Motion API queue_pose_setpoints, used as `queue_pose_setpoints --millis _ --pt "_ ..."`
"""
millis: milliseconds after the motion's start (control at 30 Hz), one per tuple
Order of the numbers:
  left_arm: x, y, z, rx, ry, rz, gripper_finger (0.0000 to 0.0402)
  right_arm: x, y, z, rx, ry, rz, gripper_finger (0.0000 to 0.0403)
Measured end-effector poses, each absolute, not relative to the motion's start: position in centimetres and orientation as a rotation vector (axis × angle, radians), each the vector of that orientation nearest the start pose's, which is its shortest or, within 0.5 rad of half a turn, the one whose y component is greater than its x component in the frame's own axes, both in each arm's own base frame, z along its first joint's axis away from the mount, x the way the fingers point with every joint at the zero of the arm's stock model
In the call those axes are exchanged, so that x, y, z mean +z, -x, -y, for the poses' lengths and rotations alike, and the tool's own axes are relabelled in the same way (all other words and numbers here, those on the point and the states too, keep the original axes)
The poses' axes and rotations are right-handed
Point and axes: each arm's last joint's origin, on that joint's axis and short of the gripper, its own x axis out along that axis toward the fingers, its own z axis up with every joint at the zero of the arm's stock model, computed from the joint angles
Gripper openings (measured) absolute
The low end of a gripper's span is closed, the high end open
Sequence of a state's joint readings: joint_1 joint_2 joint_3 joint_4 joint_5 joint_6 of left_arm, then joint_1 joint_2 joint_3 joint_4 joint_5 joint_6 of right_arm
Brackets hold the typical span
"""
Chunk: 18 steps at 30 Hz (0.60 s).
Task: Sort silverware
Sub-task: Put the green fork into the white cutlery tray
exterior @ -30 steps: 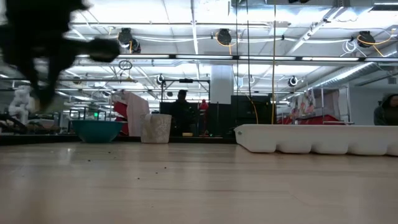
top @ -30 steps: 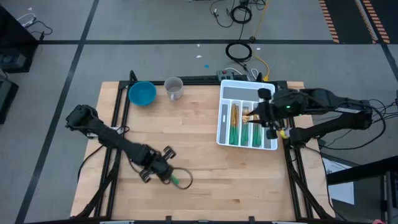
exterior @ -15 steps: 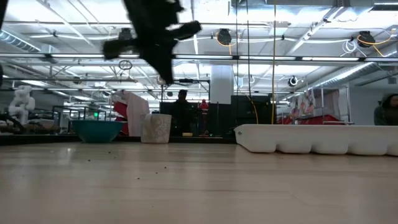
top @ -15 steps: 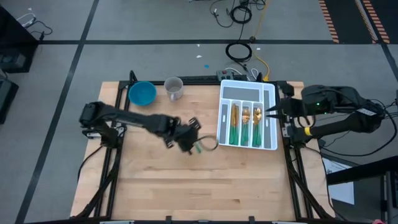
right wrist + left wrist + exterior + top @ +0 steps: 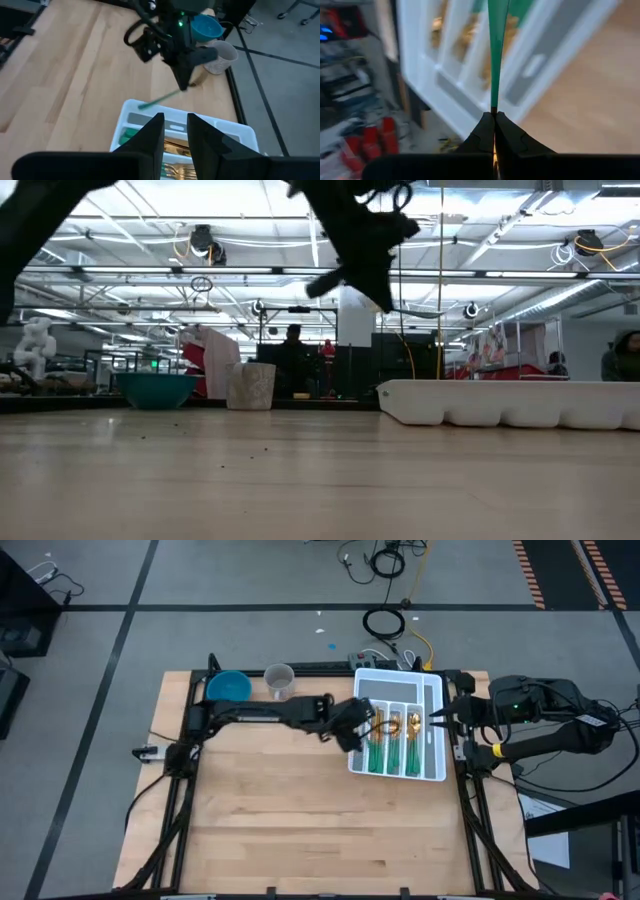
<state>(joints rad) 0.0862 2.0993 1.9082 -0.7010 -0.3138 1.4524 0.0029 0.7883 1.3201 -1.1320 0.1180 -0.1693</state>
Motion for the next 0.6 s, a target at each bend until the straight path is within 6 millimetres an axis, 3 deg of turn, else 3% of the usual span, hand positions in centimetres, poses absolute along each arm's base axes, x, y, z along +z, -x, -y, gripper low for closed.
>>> queue_pose_setpoints --millis 333,600 --pt "26.0 -50.8 -7.5 -0.374 -1.708 -0.741 0.0 41.3 -9.5 0.4 -0.113 0.184 -0.599 0.0073" --pt "21.8 -52.9 -7.6 -0.484 -1.85 -0.661 0.0 41.5 -9.7 0.4 -0.122 0.156 -0.58 0.0073"
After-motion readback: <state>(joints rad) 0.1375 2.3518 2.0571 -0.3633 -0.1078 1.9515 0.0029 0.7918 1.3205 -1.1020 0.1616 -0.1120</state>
